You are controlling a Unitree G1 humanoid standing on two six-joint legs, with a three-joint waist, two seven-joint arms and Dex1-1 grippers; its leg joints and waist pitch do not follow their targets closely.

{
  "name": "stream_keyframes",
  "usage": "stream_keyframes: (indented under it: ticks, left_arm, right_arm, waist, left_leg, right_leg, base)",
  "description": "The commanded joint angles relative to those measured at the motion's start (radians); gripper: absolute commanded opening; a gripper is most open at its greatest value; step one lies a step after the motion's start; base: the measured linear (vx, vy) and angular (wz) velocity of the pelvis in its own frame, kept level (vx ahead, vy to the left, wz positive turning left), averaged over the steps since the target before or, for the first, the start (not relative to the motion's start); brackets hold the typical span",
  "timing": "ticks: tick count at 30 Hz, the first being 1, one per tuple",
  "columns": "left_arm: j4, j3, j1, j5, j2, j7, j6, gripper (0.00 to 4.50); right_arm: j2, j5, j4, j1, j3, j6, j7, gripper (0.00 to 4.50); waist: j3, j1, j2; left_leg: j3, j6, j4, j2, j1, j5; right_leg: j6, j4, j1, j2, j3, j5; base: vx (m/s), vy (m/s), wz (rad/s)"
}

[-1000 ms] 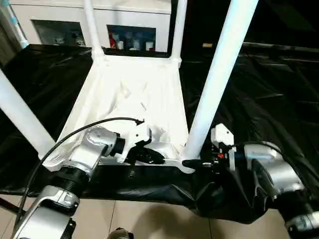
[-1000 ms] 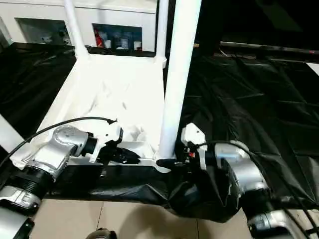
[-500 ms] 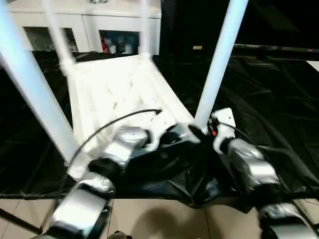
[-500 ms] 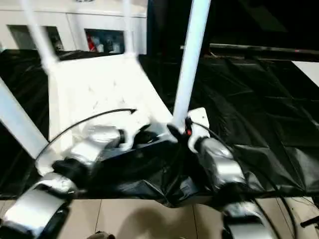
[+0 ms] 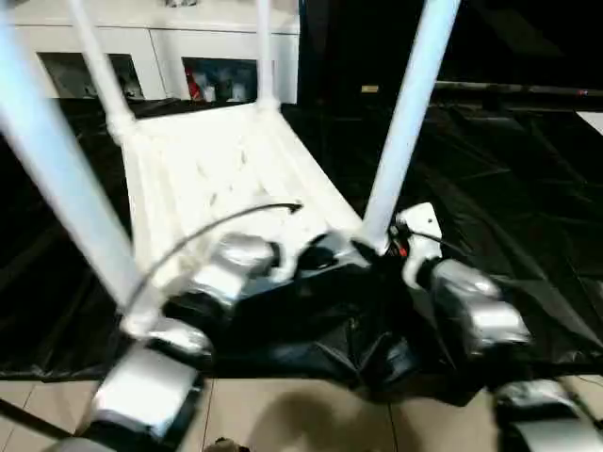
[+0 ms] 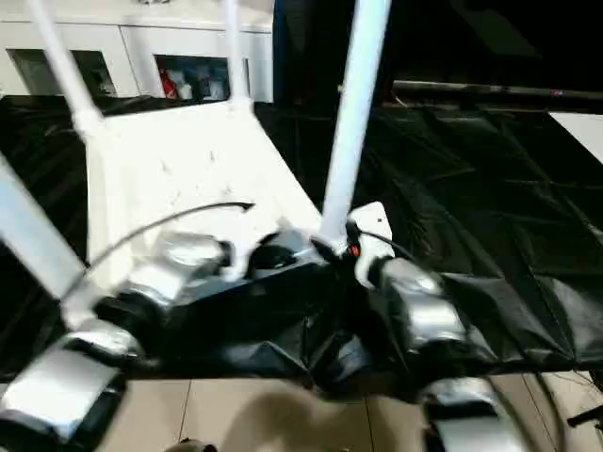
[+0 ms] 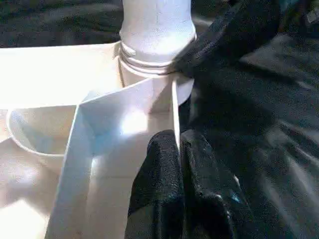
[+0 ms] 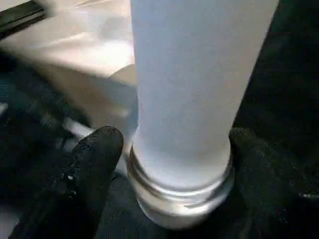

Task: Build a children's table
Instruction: Rotate leg to tighten

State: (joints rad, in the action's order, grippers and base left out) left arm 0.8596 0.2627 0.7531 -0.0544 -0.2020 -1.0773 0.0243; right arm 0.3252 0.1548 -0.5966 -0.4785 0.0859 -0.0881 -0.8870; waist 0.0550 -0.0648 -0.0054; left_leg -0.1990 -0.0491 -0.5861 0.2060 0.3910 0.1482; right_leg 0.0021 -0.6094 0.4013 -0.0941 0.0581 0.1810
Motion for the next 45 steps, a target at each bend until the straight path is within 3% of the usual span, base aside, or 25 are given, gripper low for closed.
stream_keyframes:
  ticks: [1, 5, 9, 15, 23, 28, 29, 31, 33, 35, 37, 39, 45]
  left_arm:
    - [-0.085, 0.050, -0.006, 0.015, -0.024, -0.134, 0.008, 0.00]
    - [-0.136, 0.070, -0.032, 0.011, -0.087, -0.222, 0.007, 0.00]
    - [-0.213, 0.085, -0.068, 0.030, -0.146, -0.319, 0.026, 0.00]
    - [-0.250, 0.080, -0.080, 0.037, -0.156, -0.312, 0.036, 0.00]
    - [-0.288, 0.077, -0.094, 0.040, -0.154, -0.305, 0.060, 0.00]
    - [-0.211, 0.035, -0.064, 0.023, -0.090, -0.138, 0.053, 0.00]
    - [-0.211, 0.035, -0.064, 0.023, -0.090, -0.138, 0.053, 0.00]
    - [-0.152, 0.015, -0.036, 0.006, -0.040, -0.020, 0.045, 0.00]
    - [-0.092, 0.001, -0.006, -0.010, 0.022, 0.107, 0.044, 0.00]
    - [-0.053, -0.004, 0.012, -0.016, 0.073, 0.187, 0.050, 0.00]
    - [-0.016, -0.006, 0.030, -0.025, 0.120, 0.261, 0.049, 0.00]
    - [0.011, -0.002, 0.042, -0.031, 0.153, 0.299, 0.041, 0.00]
    - [0.054, 0.013, 0.059, -0.052, 0.184, 0.310, 0.016, 0.00]
  right_arm:
    - [0.040, 0.022, 0.091, 0.016, 0.080, -0.023, -0.198, 3.67]
    - [0.102, 0.010, 0.125, 0.033, 0.115, -0.023, -0.299, 3.67]
    - [0.111, 0.002, 0.115, 0.021, 0.115, -0.006, -0.307, 3.67]
    - [0.097, 0.005, 0.115, 0.018, 0.121, -0.021, -0.308, 3.43]
    - [0.094, 0.021, 0.128, 0.029, 0.119, -0.033, -0.322, 2.87]
    - [0.053, -0.019, 0.075, 0.037, 0.082, -0.032, -0.156, 2.69]
    - [0.053, -0.019, 0.075, 0.037, 0.082, -0.032, -0.156, 2.69]
    - [0.005, -0.046, 0.012, 0.027, 0.051, -0.044, 0.000, 2.67]
    - [-0.064, -0.047, -0.044, 0.014, 0.003, -0.066, 0.182, 2.67]
    - [-0.120, -0.042, -0.082, -0.001, -0.035, -0.085, 0.325, 2.67]
    - [-0.171, -0.037, -0.111, -0.016, -0.065, -0.105, 0.439, 2.66]
    - [-0.210, -0.042, -0.134, -0.031, -0.074, -0.103, 0.504, 2.66]
    - [-0.257, -0.080, -0.153, -0.056, -0.030, -0.046, 0.499, 2.66]
  waist:
    - [-0.068, -0.008, -0.007]
    - [-0.074, -0.029, -0.003]
    - [-0.072, -0.038, -0.001]
    - [-0.067, -0.036, -0.003]
    - [-0.071, -0.034, -0.003]
    - [-0.067, -0.031, -0.011]
    - [-0.066, -0.029, -0.009]
    - [-0.061, -0.021, -0.013]
    - [-0.060, -0.010, -0.014]
    - [-0.058, -0.002, -0.015]
    - [-0.060, 0.005, -0.016]
    - [-0.061, 0.009, -0.007]
    - [-0.062, 0.012, -0.008]
  left_leg:
    - [0.015, 0.041, 0.071, 0.028, -0.022, 0.304]
    - [0.008, 0.075, 0.060, 0.032, -0.023, 0.218]
    - [0.009, 0.044, 0.065, 0.035, -0.028, 0.245]
    - [0.012, 0.003, 0.073, 0.033, -0.031, 0.318]
    - [0.010, 0.025, 0.067, 0.030, -0.026, 0.254]
    - [0.009, 0.018, 0.068, 0.029, -0.028, 0.274]
    - [0.011, 0.005, 0.070, 0.027, -0.028, 0.297]
    - [0.012, -0.008, 0.072, 0.024, -0.028, 0.330]
    - [0.021, -0.033, 0.075, 0.023, -0.030, 0.373]
    - [0.022, -0.037, 0.077, 0.020, -0.027, 0.384]
    - [0.023, -0.039, 0.075, 0.019, -0.034, 0.399]
    - [0.023, -0.030, 0.075, 0.019, -0.033, 0.398]
    - [0.021, -0.018, 0.076, 0.018, -0.030, 0.395]
  right_leg:
    - [-0.228, 0.078, -0.042, -0.046, -0.032, 0.209]
    - [-0.271, 0.059, -0.042, -0.046, -0.033, 0.073]
    - [-0.268, 0.061, -0.040, -0.049, -0.032, 0.131]
    - [-0.229, 0.073, -0.035, -0.050, -0.035, 0.244]
    - [-0.246, 0.064, -0.040, -0.047, -0.034, 0.152]
    - [-0.238, 0.070, -0.035, -0.047, -0.035, 0.193]
    - [-0.227, 0.075, -0.035, -0.049, -0.034, 0.246]
    - [-0.200, 0.084, -0.030, -0.050, -0.034, 0.325]
    - [-0.162, 0.094, -0.032, -0.054, -0.030, 0.437]
    - [-0.140, 0.101, -0.030, -0.053, -0.029, 0.466]
    - [-0.138, 0.105, -0.024, -0.053, -0.029, 0.476]
    - [-0.141, 0.107, -0.024, -0.051, -0.031, 0.447]
    - [-0.148, 0.106, -0.026, -0.048, -0.032, 0.399]
  base:
    - [0.000, 0.000, 0.00]
    - [0.018, 0.000, 0.01]
    - [0.000, 0.000, 0.00]
    - [0.000, 0.000, 0.00]
    - [0.000, 0.000, 0.00]
    - [0.000, 0.000, 0.00]
    - [0.000, 0.000, 0.00]
    - [0.000, 0.000, 0.00]
    - [-0.029, 0.005, -0.03]
    - [0.000, 0.000, 0.00]
    - [0.000, 0.000, 0.00]
    - [0.000, 0.000, 0.00]
    - [0.000, 0.000, 0.00]
